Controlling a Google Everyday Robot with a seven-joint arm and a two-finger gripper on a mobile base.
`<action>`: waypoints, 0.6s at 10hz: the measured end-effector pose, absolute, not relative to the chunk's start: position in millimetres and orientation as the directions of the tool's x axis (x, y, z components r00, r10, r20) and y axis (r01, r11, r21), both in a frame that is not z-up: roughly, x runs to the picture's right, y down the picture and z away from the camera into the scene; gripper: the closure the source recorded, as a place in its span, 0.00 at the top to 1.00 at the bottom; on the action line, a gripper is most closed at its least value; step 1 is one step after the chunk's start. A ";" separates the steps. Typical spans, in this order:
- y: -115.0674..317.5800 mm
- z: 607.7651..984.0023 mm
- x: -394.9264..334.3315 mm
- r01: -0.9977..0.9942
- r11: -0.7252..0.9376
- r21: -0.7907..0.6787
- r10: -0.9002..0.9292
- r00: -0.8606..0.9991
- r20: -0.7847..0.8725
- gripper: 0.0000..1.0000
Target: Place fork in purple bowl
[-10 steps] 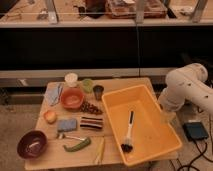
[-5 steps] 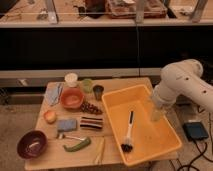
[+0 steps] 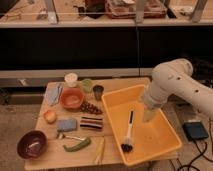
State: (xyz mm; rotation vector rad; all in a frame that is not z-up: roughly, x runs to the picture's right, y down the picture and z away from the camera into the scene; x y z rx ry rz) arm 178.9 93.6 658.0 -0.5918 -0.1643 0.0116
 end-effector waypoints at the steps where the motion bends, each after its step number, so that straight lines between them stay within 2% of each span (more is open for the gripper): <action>1: 93.7 657.8 179.2 0.036 0.830 -0.556 0.058 0.987 0.150 0.65; 6: 92.0 654.0 161.3 0.081 0.827 -0.556 0.060 0.971 0.231 0.65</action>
